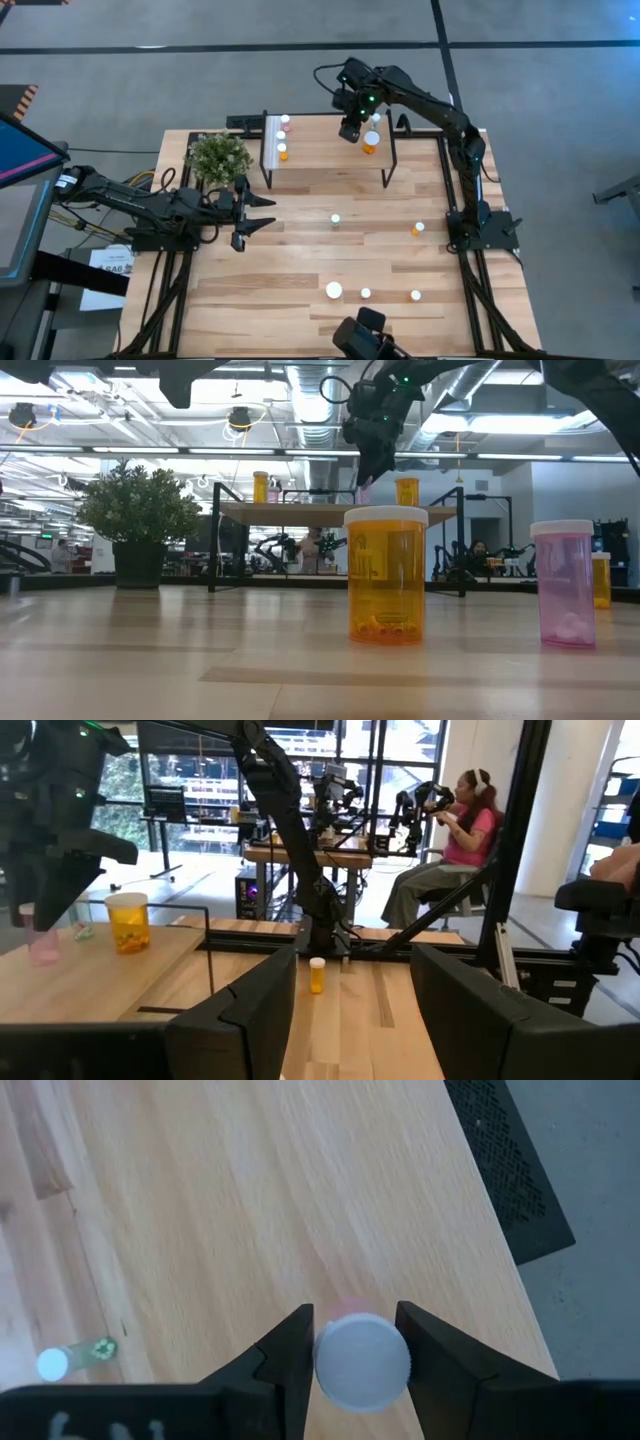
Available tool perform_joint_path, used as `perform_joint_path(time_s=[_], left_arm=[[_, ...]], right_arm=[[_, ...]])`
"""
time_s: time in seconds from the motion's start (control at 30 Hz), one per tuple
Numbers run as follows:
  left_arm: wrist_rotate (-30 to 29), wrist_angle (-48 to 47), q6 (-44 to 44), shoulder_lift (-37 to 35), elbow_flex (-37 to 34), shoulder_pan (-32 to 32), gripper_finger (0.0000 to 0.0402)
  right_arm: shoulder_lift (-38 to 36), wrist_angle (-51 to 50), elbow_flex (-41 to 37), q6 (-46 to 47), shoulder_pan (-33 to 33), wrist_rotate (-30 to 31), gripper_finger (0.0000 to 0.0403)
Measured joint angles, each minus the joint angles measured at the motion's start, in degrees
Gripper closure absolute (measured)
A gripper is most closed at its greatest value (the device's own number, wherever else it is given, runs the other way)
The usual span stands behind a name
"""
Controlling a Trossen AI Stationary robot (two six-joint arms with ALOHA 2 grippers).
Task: Pick and place medicine bottles onto shelf by color
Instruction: Put the top pink pill bottle on the shelf
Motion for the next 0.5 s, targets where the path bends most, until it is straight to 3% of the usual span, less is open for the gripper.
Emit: perform_joint_path(time_s=[0.5], left_arm=[[0.0,0.0,0.0,0.0,0.0,0.0,0.0214]], right_arm=[[0.0,-0.8,0.0,-0.1,0.0,0.0,0.0228]])
